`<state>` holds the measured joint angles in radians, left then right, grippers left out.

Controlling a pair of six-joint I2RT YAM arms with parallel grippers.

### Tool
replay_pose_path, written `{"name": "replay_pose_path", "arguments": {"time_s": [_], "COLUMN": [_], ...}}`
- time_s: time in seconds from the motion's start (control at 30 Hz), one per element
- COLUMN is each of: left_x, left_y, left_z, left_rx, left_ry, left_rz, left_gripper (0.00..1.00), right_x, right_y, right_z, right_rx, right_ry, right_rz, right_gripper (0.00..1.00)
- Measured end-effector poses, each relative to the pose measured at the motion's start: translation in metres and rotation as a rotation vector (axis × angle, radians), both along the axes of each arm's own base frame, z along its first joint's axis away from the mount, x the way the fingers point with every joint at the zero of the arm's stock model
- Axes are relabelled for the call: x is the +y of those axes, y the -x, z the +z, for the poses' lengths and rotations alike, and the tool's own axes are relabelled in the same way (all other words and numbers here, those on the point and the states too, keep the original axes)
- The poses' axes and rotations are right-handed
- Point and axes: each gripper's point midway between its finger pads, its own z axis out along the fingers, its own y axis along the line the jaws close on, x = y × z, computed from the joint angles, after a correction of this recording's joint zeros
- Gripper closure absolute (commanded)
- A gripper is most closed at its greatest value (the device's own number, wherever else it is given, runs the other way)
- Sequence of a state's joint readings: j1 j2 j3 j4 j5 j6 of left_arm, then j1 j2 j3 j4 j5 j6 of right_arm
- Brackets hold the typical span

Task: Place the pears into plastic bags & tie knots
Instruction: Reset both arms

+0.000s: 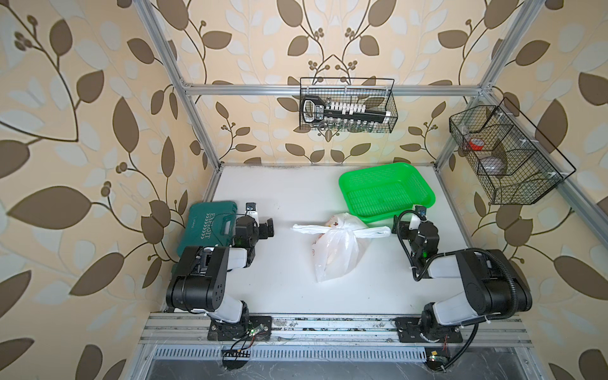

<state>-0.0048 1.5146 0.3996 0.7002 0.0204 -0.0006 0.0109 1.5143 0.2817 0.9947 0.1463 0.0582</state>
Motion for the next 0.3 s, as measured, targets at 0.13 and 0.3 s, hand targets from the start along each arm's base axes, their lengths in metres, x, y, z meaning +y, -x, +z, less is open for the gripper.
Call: {"name": "replay_pose_path", "arguments": {"time_s": [0.13, 0.3], "left_x": [-0.0007, -0.0007], "left_y": [0.0002, 0.0002], "left_z": [-0.0002, -0.0004], "left_rx": [0.001, 0.002], "left_ry": [0.002, 0.002], "left_rz": [-0.003, -0.004], "left_gripper": [0.01, 0.01], "right_x": [0.0004, 0.002], "right_y": [-0.0001, -0.0004], "right_z": [0.0, -0.0004], "right_rx": [0.0, 0.002], "right_ry": [0.0, -0.003], "right_rz": [0.002, 0.011], "right_gripper": [0.0, 0.0]}}
